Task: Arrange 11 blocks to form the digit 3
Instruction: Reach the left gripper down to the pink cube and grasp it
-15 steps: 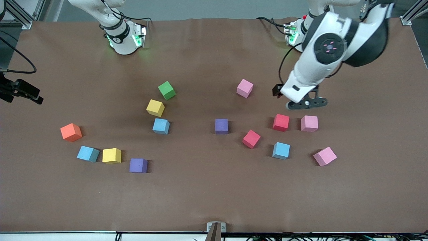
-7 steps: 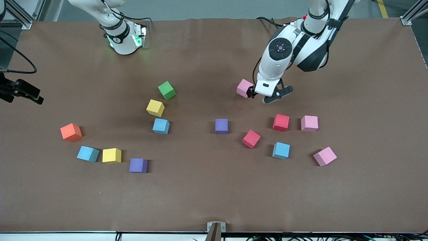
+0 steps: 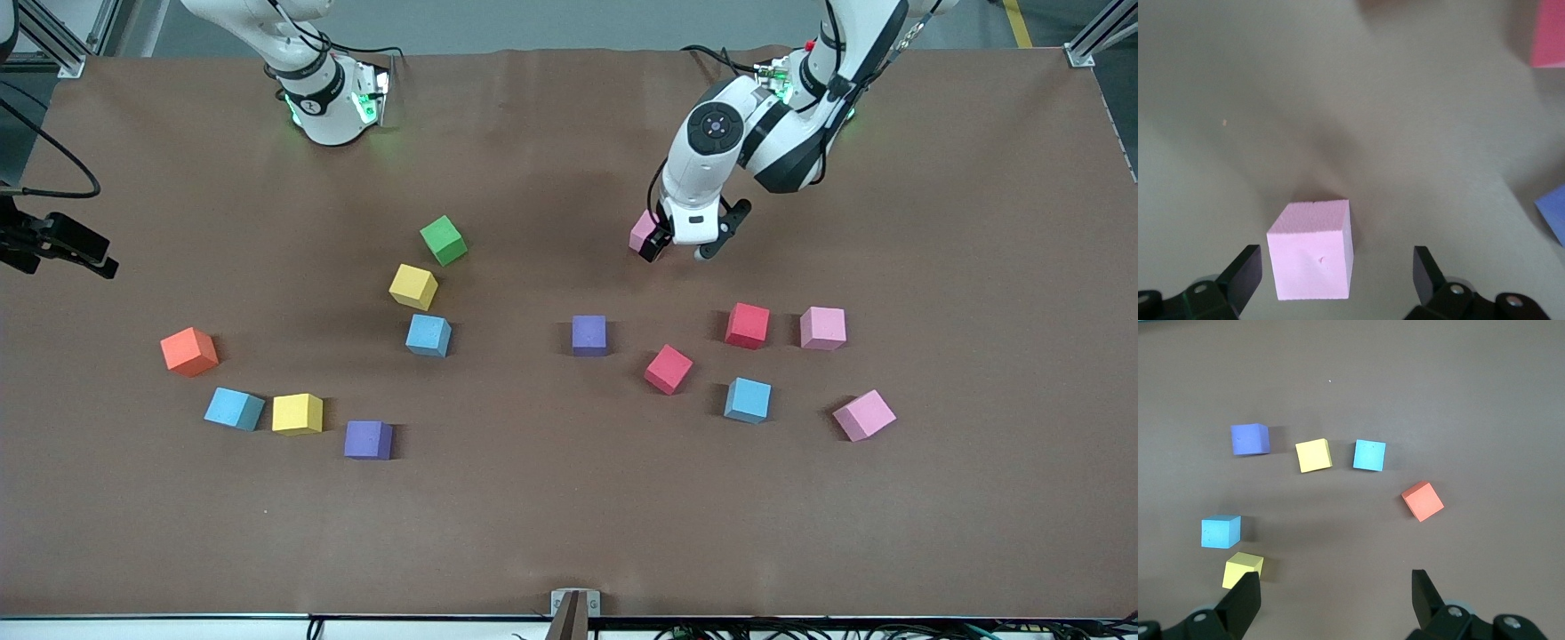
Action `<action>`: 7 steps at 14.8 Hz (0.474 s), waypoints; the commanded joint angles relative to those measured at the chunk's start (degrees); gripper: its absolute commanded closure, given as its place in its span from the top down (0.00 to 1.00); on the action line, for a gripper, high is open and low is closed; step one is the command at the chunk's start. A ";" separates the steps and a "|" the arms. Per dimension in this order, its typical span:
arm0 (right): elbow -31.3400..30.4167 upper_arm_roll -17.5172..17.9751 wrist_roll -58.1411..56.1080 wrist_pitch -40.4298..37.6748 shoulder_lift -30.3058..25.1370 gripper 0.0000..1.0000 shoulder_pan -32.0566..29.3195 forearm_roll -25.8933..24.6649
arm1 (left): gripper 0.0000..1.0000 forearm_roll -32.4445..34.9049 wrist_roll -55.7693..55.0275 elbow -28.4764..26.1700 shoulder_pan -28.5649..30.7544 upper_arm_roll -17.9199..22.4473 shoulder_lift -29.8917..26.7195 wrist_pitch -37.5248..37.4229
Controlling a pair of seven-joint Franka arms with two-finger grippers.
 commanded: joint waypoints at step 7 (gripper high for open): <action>1.13 0.36 -0.25 4.17 6.42 1.00 2.00 3.39 | 1.00 -0.13 -6.54 -5.66 -2.37 -0.21 2.00 7.93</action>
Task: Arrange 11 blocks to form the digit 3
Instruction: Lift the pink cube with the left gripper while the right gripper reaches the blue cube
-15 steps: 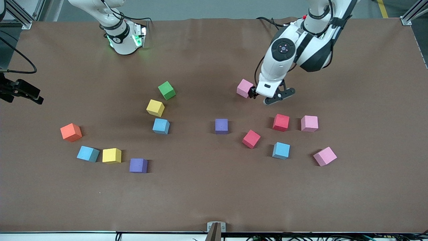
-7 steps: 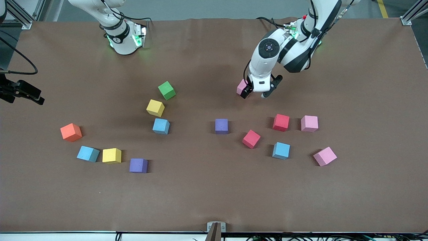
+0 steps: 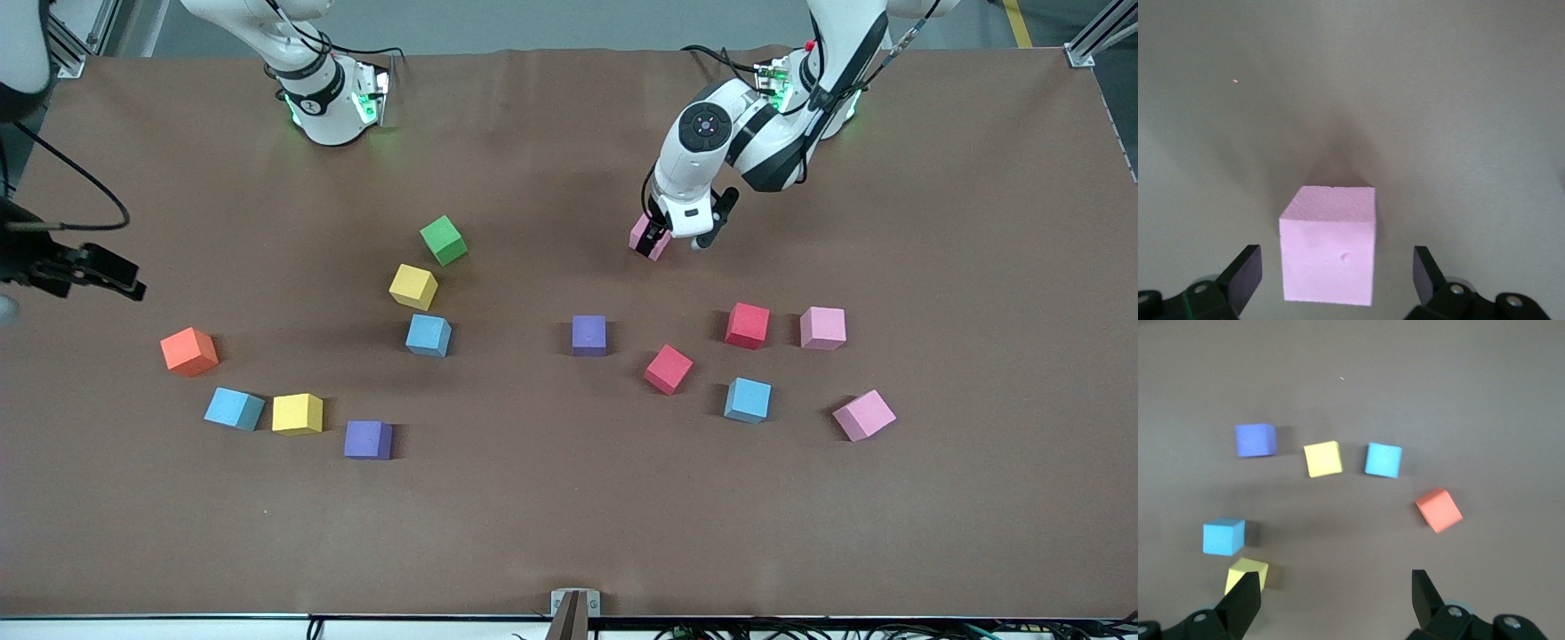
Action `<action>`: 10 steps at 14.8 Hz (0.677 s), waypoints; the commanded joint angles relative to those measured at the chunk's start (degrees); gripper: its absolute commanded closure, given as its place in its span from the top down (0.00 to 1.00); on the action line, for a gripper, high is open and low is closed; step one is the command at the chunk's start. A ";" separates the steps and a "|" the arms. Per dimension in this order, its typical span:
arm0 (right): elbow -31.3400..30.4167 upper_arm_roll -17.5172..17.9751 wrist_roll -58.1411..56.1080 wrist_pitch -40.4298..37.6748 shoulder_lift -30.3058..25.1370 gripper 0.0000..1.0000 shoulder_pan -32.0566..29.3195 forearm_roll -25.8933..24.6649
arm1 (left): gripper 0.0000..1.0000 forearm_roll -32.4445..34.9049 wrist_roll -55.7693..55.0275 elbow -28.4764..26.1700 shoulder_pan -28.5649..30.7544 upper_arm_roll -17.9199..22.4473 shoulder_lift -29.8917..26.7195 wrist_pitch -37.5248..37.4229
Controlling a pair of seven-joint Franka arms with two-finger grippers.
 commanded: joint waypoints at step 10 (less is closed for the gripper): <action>1.17 -0.11 0.28 5.31 8.34 1.00 7.99 3.08 | 0.61 0.49 -1.11 -0.29 -1.38 -0.09 4.18 3.53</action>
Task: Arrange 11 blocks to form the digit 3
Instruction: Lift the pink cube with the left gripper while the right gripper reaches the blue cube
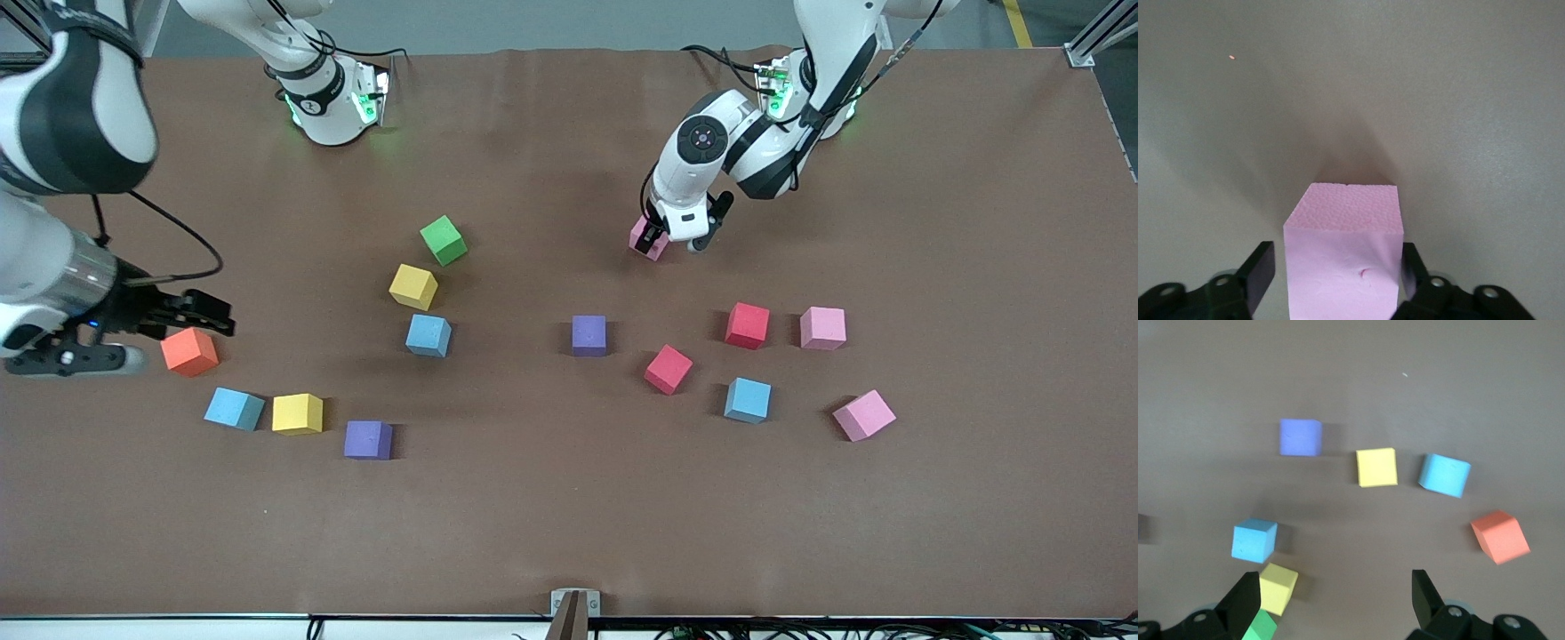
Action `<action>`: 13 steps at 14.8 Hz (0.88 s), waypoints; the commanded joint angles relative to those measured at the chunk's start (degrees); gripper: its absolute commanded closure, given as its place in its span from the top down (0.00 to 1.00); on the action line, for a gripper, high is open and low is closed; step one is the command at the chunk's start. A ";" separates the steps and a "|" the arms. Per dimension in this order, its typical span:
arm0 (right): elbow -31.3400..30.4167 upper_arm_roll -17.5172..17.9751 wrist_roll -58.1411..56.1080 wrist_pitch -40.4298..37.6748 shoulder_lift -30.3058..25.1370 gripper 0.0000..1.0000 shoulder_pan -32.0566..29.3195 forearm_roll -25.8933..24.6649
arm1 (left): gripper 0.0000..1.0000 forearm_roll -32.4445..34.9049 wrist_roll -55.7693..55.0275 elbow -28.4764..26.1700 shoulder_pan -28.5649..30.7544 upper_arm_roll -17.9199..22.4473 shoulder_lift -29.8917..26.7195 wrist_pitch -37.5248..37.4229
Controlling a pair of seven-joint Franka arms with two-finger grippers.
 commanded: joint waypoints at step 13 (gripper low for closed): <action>-4.09 -0.25 3.00 4.09 7.18 1.00 7.15 1.49 | 0.39 8.90 17.38 27.19 -10.49 0.09 9.86 -20.19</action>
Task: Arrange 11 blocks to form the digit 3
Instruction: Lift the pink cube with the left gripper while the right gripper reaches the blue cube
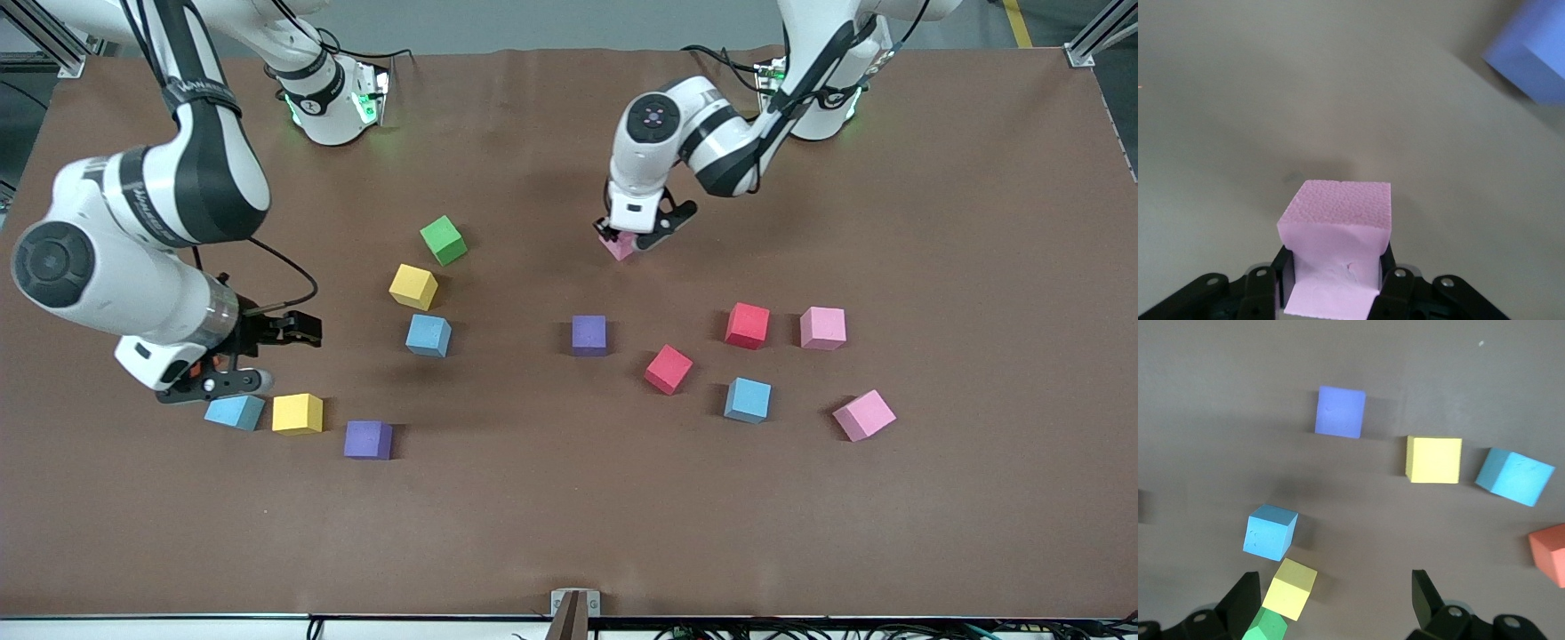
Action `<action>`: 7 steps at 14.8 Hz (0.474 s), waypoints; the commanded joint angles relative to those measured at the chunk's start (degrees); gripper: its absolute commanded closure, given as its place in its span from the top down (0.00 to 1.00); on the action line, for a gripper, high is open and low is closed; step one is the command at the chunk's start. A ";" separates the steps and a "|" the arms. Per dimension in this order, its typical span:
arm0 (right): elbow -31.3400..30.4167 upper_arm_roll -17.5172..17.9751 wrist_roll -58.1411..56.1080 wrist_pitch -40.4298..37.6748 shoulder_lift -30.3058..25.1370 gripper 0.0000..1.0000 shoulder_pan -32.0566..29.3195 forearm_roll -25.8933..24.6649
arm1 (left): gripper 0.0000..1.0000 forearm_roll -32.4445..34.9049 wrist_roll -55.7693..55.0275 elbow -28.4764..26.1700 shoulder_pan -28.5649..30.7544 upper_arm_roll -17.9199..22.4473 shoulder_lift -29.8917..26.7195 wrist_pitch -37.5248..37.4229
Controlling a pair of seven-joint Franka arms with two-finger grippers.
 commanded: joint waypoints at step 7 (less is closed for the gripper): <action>-11.59 -0.32 12.68 15.21 2.51 1.00 9.39 0.57 | 0.43 16.62 7.84 16.98 -8.97 0.07 16.79 -6.30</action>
